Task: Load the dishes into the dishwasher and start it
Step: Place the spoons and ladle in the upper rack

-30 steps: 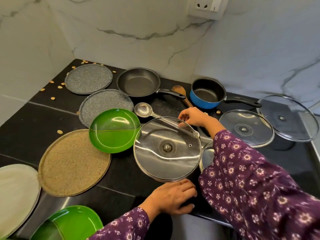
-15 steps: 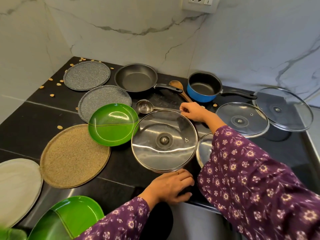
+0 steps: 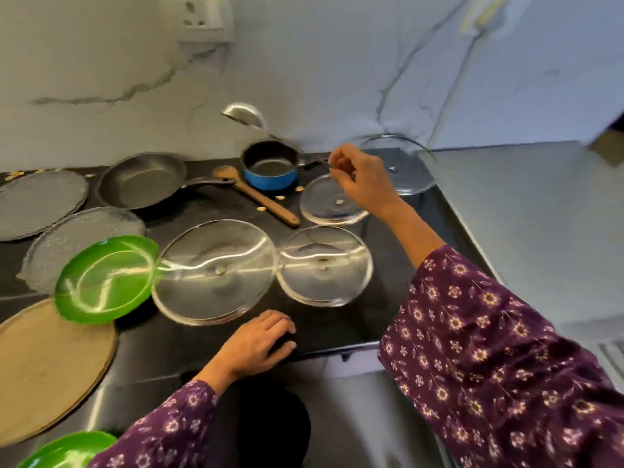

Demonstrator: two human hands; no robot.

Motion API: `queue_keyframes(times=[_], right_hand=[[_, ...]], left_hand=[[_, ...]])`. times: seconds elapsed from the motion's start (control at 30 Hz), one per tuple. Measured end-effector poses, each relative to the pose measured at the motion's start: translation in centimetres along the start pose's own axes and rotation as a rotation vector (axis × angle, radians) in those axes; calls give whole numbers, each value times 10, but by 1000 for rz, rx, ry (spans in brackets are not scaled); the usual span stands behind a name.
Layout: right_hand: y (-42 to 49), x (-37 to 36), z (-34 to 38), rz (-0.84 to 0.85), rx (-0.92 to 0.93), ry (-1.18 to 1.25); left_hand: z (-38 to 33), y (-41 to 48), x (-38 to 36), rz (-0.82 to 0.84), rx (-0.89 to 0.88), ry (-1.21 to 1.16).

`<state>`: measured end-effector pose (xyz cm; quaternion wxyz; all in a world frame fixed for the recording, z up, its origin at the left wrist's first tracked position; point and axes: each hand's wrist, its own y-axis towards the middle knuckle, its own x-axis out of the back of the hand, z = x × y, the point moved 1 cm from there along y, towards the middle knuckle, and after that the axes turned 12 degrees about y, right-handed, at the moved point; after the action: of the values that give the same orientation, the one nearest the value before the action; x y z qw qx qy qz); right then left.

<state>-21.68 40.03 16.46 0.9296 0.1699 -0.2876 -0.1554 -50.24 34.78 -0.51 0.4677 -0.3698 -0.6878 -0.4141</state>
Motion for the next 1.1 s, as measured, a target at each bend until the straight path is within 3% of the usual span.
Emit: queue_keyframes(times=[0.3, 0.7, 0.9, 1.1], right_hand=[[-187, 206, -36, -542, -325, 60], [-459, 365, -125, -950, -739, -217], [-556, 378, -202, -1034, -933, -222], [-611, 362, -277, -946, -1106, -209]], left_hand=[[-163, 137, -49, -43, -258, -143], [-353, 318, -143, 69, -411, -148], [-407, 379, -180, 88, -516, -50], [-423, 412, -215, 141, -550, -24]])
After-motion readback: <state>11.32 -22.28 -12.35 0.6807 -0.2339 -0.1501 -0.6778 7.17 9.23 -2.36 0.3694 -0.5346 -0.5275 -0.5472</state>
